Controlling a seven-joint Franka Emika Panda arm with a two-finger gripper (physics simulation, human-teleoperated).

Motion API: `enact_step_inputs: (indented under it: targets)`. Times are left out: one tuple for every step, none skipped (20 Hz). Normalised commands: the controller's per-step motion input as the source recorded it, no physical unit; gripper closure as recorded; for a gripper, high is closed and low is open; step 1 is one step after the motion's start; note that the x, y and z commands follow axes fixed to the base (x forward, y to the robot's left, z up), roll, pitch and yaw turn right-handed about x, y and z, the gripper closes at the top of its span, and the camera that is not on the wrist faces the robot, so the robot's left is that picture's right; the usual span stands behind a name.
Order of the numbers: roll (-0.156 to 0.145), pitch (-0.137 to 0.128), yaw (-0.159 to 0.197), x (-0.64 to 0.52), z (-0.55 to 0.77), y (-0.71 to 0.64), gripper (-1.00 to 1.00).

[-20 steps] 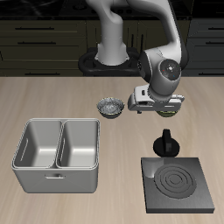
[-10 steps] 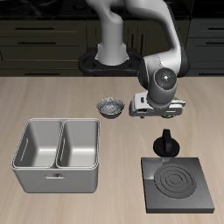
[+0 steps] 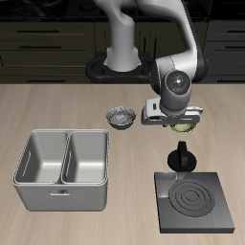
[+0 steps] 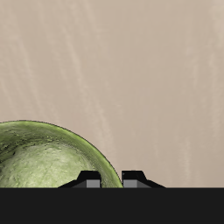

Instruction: Place the green bowl on the flat stove and turn on the flat stove

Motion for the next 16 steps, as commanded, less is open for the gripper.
enact_step_inputs:
  targets:
    - [0.053, -0.006, -0.061, 0.02, 0.18, -0.05, 1.0]
    - [0.011, -0.063, 0.01, -0.02, 0.16, -0.03, 1.0]
    - [0.0, 0.0, 0.0, -0.06, -0.01, 0.06, 1.0]
    - [0.003, -0.021, -0.06, 0.09, 0.22, -0.15, 1.0]
    - [-0.004, -0.031, 0.012, 0.03, 0.14, -0.03, 1.0]
    - [0.001, -0.046, -0.001, 0.09, 0.23, -0.09, 1.0]
    - [0.027, -0.034, -0.01, 0.08, 0.25, -0.04, 1.0]
    - [0.011, -0.08, 0.012, 0.07, 0.36, -0.07, 1.0]
    - [0.007, -0.067, -0.012, 0.11, 0.43, -0.09, 1.0]
    - [0.014, -0.083, 0.002, 0.09, 0.41, -0.12, 1.0]
    - [-0.015, -0.119, -0.016, 0.03, 0.69, -0.24, 1.0]
    - [-0.032, -0.212, 0.02, 0.11, 1.11, -0.33, 1.0]
    - [0.0, 0.0, 0.0, -0.1, 0.0, -0.04, 1.0]
    - [-0.118, -0.288, 0.134, 0.18, 1.23, -0.46, 1.0]
    - [0.016, -0.055, 0.022, 0.07, 0.29, -0.11, 1.0]
    - [0.009, -0.03, 0.03, 0.16, 0.36, -0.14, 1.0]
